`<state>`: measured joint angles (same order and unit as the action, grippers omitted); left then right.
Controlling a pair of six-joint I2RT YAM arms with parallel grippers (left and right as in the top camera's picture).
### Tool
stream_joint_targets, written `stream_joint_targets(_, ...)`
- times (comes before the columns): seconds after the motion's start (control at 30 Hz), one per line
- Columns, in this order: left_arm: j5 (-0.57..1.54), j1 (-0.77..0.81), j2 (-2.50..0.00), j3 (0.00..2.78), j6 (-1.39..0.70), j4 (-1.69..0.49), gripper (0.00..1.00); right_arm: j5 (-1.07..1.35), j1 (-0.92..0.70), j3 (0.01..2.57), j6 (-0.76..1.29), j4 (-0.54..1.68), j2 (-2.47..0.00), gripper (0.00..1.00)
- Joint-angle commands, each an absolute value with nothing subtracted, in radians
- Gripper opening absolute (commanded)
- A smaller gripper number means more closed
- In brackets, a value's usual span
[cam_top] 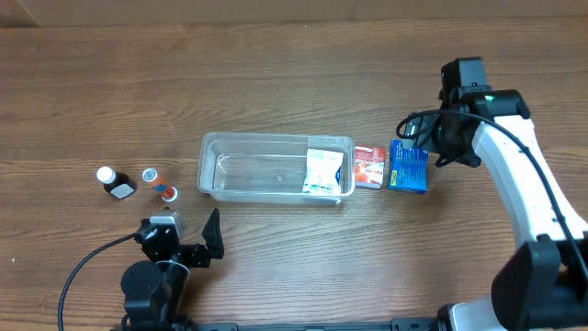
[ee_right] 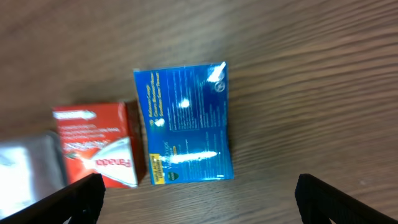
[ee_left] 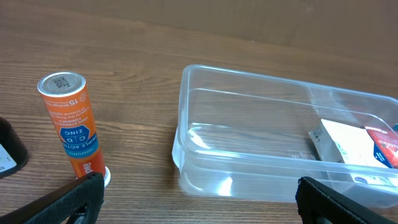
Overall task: Pack container
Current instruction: 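Grasp the blue box with the right gripper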
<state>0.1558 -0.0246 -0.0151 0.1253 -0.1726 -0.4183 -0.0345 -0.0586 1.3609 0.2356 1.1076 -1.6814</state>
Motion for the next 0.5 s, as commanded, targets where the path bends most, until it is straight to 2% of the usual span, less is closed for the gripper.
stream_joint_targets(0.0,0.147,-0.019,-0.006,0.120,-0.160,-0.412,1.00,0.014,-0.068,1.341,0.121,1.095,-1.766,1.00)
stream_joint_targets(0.13,0.147,-0.019,-0.006,0.120,-0.160,-0.412,1.00,0.043,-0.072,1.341,0.089,1.075,-1.893,1.00)
stream_joint_targets(0.3,0.147,-0.019,-0.006,0.120,-0.160,-0.412,1.00,0.054,-0.073,1.341,0.141,1.017,-1.990,1.00)
stream_joint_targets(0.37,0.147,-0.019,-0.006,0.120,-0.160,-0.412,1.00,-0.002,-0.073,1.341,0.238,0.999,-2.011,0.93)
stream_joint_targets(0.4,0.147,-0.019,-0.006,0.120,-0.160,-0.412,1.00,-0.010,-0.071,1.342,0.252,0.994,-2.006,0.86)
stream_joint_targets(0.47,0.147,-0.019,-0.006,0.120,-0.160,-0.412,1.00,-0.043,-0.071,1.343,0.295,0.997,-1.995,0.77)
